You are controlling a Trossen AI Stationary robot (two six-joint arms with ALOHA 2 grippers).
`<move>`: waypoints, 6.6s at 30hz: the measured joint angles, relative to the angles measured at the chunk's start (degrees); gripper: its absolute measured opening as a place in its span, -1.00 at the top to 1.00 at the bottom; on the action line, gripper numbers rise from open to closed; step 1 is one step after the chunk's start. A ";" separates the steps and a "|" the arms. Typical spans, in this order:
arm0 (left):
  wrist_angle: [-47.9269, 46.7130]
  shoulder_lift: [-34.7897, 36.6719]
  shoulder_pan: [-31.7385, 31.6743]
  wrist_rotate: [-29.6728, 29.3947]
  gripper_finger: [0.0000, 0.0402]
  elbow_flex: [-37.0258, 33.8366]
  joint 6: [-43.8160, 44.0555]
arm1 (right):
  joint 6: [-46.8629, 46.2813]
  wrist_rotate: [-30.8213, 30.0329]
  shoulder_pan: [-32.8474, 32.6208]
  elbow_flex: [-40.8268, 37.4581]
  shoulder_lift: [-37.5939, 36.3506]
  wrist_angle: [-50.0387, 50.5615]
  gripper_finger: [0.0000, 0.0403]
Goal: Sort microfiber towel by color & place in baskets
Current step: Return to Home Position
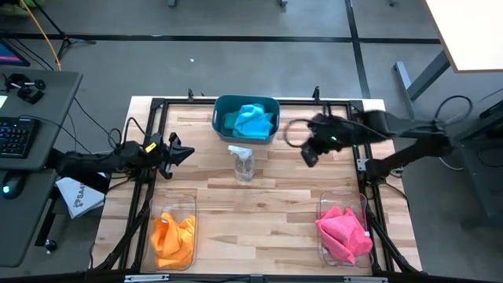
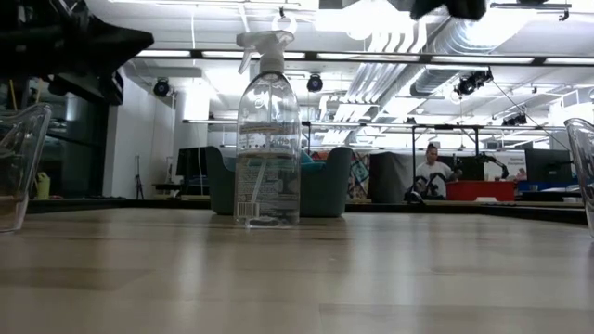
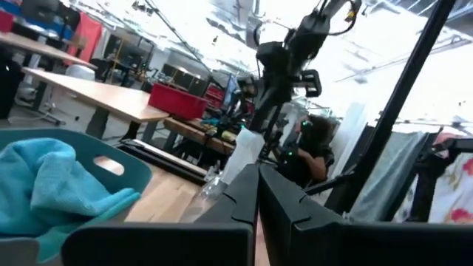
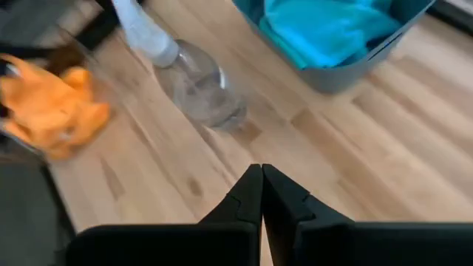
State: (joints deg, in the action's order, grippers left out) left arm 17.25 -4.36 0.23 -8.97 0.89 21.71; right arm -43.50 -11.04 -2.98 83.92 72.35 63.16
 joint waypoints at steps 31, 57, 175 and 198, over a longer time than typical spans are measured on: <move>-4.10 -0.22 0.00 -0.76 1.00 0.02 0.66 | 12.70 14.47 7.60 -76.71 -52.22 -78.78 1.00; -4.12 -0.22 0.02 -0.79 1.00 0.01 0.66 | 9.00 12.69 7.60 -83.31 -52.18 -81.46 1.00; -4.56 3.96 -0.22 -0.59 1.00 -0.20 0.66 | 35.60 12.56 7.40 -83.42 -71.55 -66.36 1.00; -4.56 3.96 -0.21 -0.60 1.00 -0.20 0.66 | 35.45 12.52 7.40 -83.34 -71.55 -63.85 1.00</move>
State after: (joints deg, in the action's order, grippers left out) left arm 12.69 -0.40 0.02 -9.57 0.69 22.37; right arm -8.05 1.48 4.43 0.58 0.80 -0.69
